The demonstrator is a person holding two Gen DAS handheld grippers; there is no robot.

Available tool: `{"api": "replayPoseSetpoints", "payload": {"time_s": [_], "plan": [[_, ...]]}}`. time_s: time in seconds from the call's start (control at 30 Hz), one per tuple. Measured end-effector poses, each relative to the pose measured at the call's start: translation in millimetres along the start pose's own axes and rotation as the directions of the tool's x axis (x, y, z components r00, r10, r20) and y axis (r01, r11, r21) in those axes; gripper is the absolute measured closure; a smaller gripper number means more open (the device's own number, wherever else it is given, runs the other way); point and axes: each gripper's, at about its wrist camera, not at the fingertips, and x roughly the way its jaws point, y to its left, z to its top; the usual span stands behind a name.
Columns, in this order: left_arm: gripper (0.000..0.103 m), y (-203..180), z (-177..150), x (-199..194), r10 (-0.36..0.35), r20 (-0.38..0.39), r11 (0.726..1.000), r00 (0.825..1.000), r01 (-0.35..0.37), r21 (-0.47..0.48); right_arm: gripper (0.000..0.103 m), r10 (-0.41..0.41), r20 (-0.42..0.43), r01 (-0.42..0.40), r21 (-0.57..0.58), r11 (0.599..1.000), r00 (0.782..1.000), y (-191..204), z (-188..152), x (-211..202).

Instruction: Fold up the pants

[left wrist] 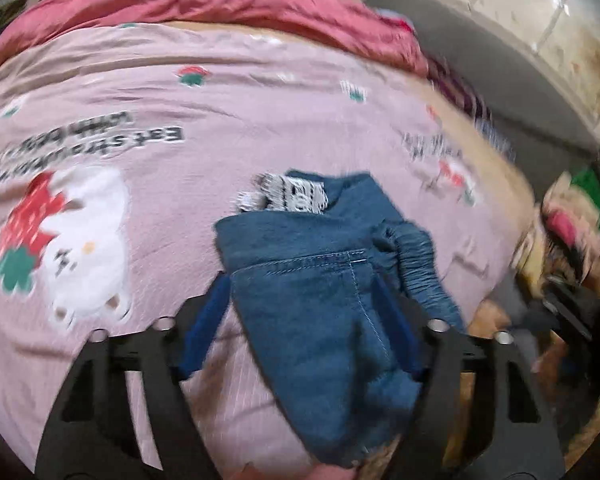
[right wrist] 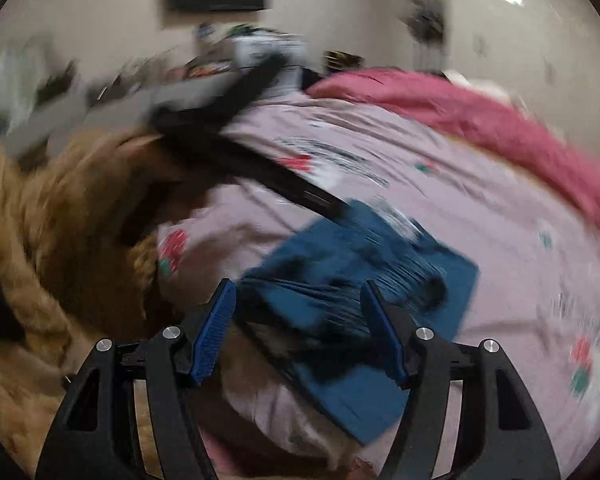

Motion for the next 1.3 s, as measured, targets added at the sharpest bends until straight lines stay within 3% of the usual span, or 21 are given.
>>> {"api": "replayPoseSetpoints", "payload": {"time_s": [0.07, 0.13, 0.17, 0.23, 0.27, 0.3, 0.5, 0.7, 0.83, 1.07, 1.17, 1.3], "plan": [[0.043, -1, -3, 18, 0.028, -0.025, 1.000, 0.999, -0.029, -0.004, 0.041, -0.016, -0.024, 0.014, -0.103, 0.995, 1.000, 20, 3, 14], [0.043, 2, -6, 28, 0.029, -0.021, 0.999, 0.999, -0.029, -0.029, 0.048, -0.086, -0.088, 0.070, -0.173, 0.982, 0.992, 29, 5, 40], [0.042, 3, -7, 29, 0.031, -0.015, 0.999, 0.999, -0.031, -0.035, 0.055, -0.112, -0.103, 0.090, -0.191, 0.977, 0.988, 30, 5, 49], [0.039, 3, -6, 31, 0.030, -0.004, 0.999, 1.000, -0.030, -0.038, 0.079, -0.122, -0.132, 0.096, -0.191, 0.977, 0.984, 27, 4, 66], [0.037, 3, -6, 31, 0.026, -0.003, 0.999, 1.000, -0.026, -0.039, 0.099, -0.108, -0.151, 0.081, -0.176, 0.981, 0.983, 24, 2, 70], [0.037, 3, -5, 31, 0.022, -0.003, 0.999, 1.000, -0.022, -0.036, 0.100, -0.097, -0.189, 0.065, -0.166, 0.984, 0.977, 23, -2, 76], [0.036, 6, -5, 32, 0.006, 0.001, 0.999, 1.000, -0.006, -0.047, 0.100, -0.063, -0.251, 0.033, -0.123, 0.992, 0.966, 21, -32, 80], [0.034, 5, -4, 32, 0.011, 0.003, 0.999, 1.000, -0.010, -0.047, 0.097, -0.027, -0.211, 0.030, 0.009, 1.000, 0.977, 18, -41, 77], [0.034, 5, -5, 28, 0.008, 0.008, 0.998, 1.000, -0.008, -0.055, 0.074, 0.029, -0.142, -0.011, 0.127, 0.992, 0.989, 9, -32, 50], [0.033, 6, -7, 20, -0.013, 0.024, 0.997, 1.000, 0.015, -0.077, 0.061, -0.076, -0.028, 0.081, 0.276, 0.958, 0.997, -19, -22, 2], [0.033, 5, -9, 15, -0.019, 0.032, 0.997, 0.999, 0.021, -0.077, 0.057, -0.134, -0.031, 0.136, 0.347, 0.928, 0.991, -37, -24, 0], [0.032, 3, -14, 9, -0.013, 0.044, 0.997, 0.999, 0.016, -0.071, 0.056, -0.187, -0.069, 0.197, 0.472, 0.859, 0.980, -73, -31, 4]]}}
